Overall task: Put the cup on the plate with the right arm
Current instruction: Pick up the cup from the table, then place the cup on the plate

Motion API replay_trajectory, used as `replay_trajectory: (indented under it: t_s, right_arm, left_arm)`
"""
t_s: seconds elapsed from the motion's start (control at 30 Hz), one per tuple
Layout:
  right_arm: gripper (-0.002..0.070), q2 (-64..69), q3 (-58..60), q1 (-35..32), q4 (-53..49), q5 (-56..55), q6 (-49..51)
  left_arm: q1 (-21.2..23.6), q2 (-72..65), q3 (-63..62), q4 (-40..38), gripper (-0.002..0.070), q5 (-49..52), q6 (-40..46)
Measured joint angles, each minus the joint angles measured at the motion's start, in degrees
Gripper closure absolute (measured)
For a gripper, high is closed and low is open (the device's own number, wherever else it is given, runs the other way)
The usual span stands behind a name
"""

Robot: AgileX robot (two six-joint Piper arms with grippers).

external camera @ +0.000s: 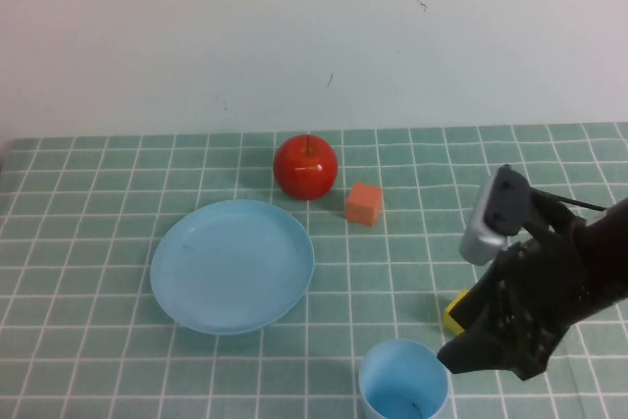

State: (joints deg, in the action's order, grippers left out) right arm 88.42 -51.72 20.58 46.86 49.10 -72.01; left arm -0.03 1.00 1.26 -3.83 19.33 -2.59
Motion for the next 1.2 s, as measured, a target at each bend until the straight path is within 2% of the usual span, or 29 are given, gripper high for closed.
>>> replay_trajectory:
  t_s: [0.47,0.57,0.73,0.8,1.2]
  right_arm:
    - [0.0237,13.58,-5.98,4.62,-4.61,-5.79,0.00]
    - [0.0316,15.09,-6.08,4.62,-6.19,-5.87,-0.95]
    - [0.0582,16.68,-6.64,4.62,-6.69,-5.85,-1.80]
    - [0.0633,17.03,-8.07,4.62,-6.69,-5.52,-1.80]
    - [0.0653,18.30,-26.11,4.86,-5.63,-4.55,0.34]
  left_arm:
    - [0.00,0.00,0.00,0.00,0.0678,0.00,0.00]
    - [0.00,0.00,0.00,0.00,0.0678,0.00,0.00]
    - [0.00,0.00,0.00,0.00,0.0678,0.00,0.00]
    - [0.00,0.00,0.00,0.00,0.0678,0.00,0.00]
    - [0.00,0.00,0.00,0.00,0.0678,0.00,0.00]
